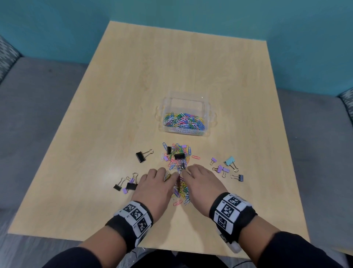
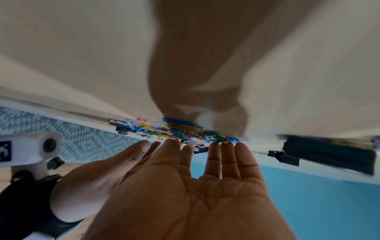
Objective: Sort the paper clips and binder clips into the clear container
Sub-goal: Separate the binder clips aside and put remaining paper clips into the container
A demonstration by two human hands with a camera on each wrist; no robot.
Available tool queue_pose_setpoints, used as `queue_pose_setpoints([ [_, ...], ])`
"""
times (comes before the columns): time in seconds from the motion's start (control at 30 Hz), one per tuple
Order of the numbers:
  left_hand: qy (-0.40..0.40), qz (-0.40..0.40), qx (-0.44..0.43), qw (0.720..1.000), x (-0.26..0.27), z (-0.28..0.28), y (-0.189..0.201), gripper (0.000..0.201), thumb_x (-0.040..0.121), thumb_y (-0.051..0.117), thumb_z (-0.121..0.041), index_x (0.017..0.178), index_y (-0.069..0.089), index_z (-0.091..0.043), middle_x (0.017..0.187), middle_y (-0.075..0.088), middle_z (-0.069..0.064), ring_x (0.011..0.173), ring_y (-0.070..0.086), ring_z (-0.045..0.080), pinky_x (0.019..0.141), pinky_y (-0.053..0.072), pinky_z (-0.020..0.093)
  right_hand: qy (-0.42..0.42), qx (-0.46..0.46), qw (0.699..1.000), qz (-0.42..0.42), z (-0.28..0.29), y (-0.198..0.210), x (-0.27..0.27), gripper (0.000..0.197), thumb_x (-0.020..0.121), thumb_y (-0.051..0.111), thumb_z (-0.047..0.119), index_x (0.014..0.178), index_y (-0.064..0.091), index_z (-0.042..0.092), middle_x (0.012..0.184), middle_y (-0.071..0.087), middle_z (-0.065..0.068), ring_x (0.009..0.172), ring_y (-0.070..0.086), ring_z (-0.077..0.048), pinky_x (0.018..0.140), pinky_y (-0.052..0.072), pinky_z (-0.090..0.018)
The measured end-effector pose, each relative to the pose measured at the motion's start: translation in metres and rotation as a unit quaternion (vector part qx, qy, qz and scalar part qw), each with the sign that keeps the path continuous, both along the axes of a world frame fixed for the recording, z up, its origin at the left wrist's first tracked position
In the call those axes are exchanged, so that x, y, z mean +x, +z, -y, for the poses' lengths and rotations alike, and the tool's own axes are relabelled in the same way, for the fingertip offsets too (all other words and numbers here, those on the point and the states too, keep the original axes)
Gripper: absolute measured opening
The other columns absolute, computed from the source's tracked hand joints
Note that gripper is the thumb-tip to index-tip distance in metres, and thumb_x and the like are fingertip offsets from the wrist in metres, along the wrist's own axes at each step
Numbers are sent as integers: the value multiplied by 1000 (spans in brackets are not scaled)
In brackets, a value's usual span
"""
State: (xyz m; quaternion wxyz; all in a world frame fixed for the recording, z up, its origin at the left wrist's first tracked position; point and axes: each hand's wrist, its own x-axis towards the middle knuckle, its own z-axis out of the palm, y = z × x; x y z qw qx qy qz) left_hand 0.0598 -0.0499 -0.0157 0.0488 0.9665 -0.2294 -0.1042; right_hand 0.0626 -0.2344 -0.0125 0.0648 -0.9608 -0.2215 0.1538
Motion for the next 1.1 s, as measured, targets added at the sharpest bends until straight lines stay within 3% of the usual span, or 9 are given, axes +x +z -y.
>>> queue_pose_setpoints([
  [0.1,-28,-3,14,1000,-1,2,1,31,80,58,-32,110,56,-26,99,54,4,82,47,28,64,43,39,19,-23,1000,-9,-2,2,-4,47,69,58,14,116,55,13,118,54,-14,118,46,-37,93,45,-46],
  [0.17,-34,-7,9,999,-1,1,2,21,80,48,-31,97,60,-26,96,54,3,79,47,27,62,43,37,19,-14,1000,0,-1,5,-5,32,68,61,15,100,61,16,107,59,-11,107,52,-35,82,48,-43],
  [0.23,-9,-7,-13,1000,3,0,2,18,83,47,-30,91,60,-21,93,53,3,76,47,27,59,43,37,-13,1,1000,3,-1,10,0,21,75,59,15,95,60,15,97,59,-9,93,54,-33,71,46,-40],
  [0.33,51,-17,-42,998,17,-1,0,17,83,59,-26,96,60,-16,92,54,6,76,49,30,62,47,41,-68,15,997,18,-5,17,15,15,84,55,19,98,56,14,94,57,-8,87,51,-31,69,44,-42],
  [0.57,154,-36,-72,985,45,-12,-4,18,87,57,-20,100,59,-9,100,55,14,87,51,35,73,44,40,-77,26,996,26,-22,9,42,25,89,55,35,107,51,19,100,57,-5,90,50,-30,69,39,-39],
  [0.77,193,-56,-90,975,54,-12,-3,22,90,53,-24,107,58,-11,104,53,11,94,52,31,70,39,35,-27,4,1000,12,-31,-3,55,20,78,65,13,95,56,17,88,57,-7,79,53,-31,60,30,-35],
  [0.93,178,-56,-92,978,59,-6,-3,20,91,52,-24,104,59,-10,100,53,10,91,52,31,67,38,34,-32,25,999,2,-28,-2,59,11,80,56,8,88,57,15,84,57,-7,78,51,-30,62,32,-35],
  [1.1,156,-58,-70,984,70,1,-2,21,90,52,-25,105,59,-12,101,53,9,91,50,29,68,36,33,-46,56,997,-23,-20,-5,62,20,81,52,6,75,39,21,79,50,-5,78,48,-30,61,30,-35],
])
